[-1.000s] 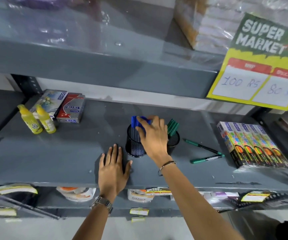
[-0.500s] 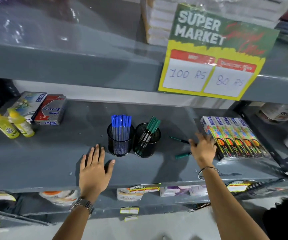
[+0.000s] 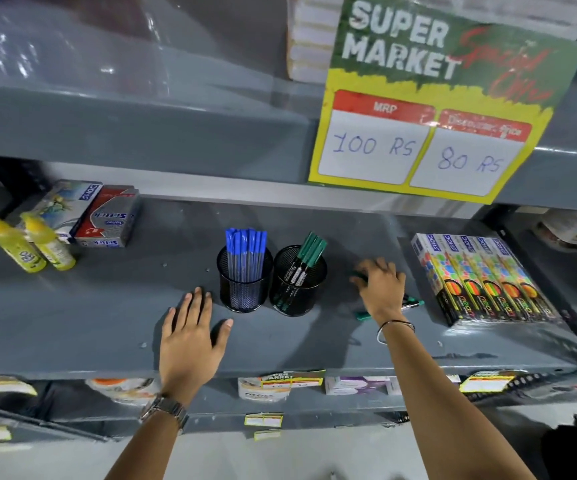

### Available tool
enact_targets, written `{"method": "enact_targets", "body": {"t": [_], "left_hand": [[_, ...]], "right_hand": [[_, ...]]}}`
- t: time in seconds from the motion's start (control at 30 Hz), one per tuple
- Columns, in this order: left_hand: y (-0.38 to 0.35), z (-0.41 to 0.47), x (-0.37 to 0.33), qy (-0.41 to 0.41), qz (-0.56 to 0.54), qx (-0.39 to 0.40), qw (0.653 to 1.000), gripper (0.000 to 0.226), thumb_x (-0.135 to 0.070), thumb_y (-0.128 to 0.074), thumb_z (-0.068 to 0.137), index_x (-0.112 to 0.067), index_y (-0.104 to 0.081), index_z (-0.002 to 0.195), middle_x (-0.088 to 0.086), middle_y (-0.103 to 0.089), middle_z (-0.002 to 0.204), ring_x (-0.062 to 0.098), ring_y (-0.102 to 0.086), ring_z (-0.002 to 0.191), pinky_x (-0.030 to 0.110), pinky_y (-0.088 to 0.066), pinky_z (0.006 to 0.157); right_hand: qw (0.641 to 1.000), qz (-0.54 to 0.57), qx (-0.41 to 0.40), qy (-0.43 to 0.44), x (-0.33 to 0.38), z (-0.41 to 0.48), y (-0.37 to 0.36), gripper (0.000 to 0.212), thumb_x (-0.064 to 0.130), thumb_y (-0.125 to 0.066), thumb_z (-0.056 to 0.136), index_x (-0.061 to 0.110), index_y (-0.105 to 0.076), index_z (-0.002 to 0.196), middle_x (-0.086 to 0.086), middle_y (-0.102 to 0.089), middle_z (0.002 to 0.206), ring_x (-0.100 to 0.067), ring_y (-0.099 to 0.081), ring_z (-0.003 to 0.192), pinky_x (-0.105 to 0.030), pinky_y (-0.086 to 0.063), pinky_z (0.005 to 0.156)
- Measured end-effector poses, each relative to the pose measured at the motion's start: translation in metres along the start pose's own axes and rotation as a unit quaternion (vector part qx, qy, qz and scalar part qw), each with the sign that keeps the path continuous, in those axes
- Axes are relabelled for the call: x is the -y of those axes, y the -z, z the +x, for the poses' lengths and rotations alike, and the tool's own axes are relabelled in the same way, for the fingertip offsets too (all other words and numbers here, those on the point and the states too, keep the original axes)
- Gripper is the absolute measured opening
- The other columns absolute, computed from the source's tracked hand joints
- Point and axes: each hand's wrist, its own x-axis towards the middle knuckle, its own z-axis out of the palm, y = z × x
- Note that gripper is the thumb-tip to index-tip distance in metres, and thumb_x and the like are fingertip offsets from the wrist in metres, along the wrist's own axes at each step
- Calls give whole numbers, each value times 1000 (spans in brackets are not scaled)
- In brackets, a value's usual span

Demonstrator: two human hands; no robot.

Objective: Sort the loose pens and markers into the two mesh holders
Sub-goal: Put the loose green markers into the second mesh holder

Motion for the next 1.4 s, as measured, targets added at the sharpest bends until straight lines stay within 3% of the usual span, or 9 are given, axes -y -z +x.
{"method": "enact_targets", "body": {"t": [0.1, 0.17, 0.27, 0.33, 0.4, 0.53, 0.7, 0.9, 1.4], "left_hand": [[0, 0, 0, 0, -5, -3, 1000, 74, -57, -17, 89, -5, -46, 133, 15, -47, 140, 29, -41, 131, 47, -27, 110], [0, 0, 0, 1, -8, -3, 1000, 74, -57, -17, 89, -4, -46, 133, 15, -47, 140, 30, -41, 131, 47, -27, 109], [2, 0, 0, 0, -11, 0, 1000, 75, -57, -14, 89, -4, -46, 132, 15, -47, 140, 30, -41, 131, 47, -27, 109], [3, -1, -1, 0, -15, 5, 1000, 78, -58, -9, 90, -4, -46, 133, 16, -47, 141, 30, -42, 131, 48, -28, 109], [4, -1, -1, -2, -16, 8, 1000, 80, -58, -6, 89, -4, -45, 133, 16, -46, 141, 30, -42, 131, 48, -30, 109], [4, -1, 1, -6, -16, 9, 1000, 80, -58, -4, 89, -4, -44, 134, 15, -45, 142, 29, -39, 133, 47, -28, 110], [3, 0, 2, -10, -16, 11, 1000, 76, -56, -8, 89, -5, -42, 135, 15, -43, 144, 28, -37, 135, 47, -26, 111], [5, -1, 2, -13, -24, 15, 1000, 80, -57, -3, 89, -4, -43, 134, 15, -44, 143, 29, -38, 134, 48, -27, 110], [2, -1, 2, -16, -33, 6, 999, 84, -59, -1, 88, -3, -41, 135, 16, -41, 144, 30, -36, 135, 49, -24, 111]], "right_hand": [[980, 133, -148, -20, 13, 3, 23, 16, 20, -67, 84, 11, -58, 93, -12, -65, 97, -36, -53, 99, -42, -29, 85], [927, 267, -258, -53, 31, 7, 50, 22, 25, -69, 82, 13, -55, 94, -5, -66, 90, -32, -59, 90, -42, -37, 84], [829, 423, -363, -39, 65, 9, 89, 35, 27, -72, 81, 12, -49, 103, 7, -62, 85, -13, -61, 74, -15, -47, 67], [804, 445, -394, 9, 85, 6, 103, 33, 21, -72, 81, 15, -49, 103, 8, -63, 77, -7, -61, 64, -4, -43, 60], [815, 445, -369, 34, 98, 3, 105, 32, 20, -72, 80, 22, -46, 97, 17, -60, 70, 1, -59, 58, -5, -43, 57], [886, 415, -207, 0, 105, -7, 76, 31, 22, -72, 81, 17, -45, 96, 16, -55, 64, -11, -58, 57, -33, -50, 56], [941, 283, -179, -41, 106, -20, 45, 34, 36, -70, 80, 30, -36, 83, 15, -48, 61, -16, -49, 74, -23, -30, 46], [959, 181, -216, -35, 111, -24, 39, 28, 37, -67, 83, 11, -57, 89, -12, -60, 91, -32, -51, 89, -44, -50, 62], [971, 129, -203, 1, 68, -35, 44, 40, 47, -57, 87, 15, -58, 110, -14, -61, 105, -35, -50, 97, -42, -37, 78]]}}
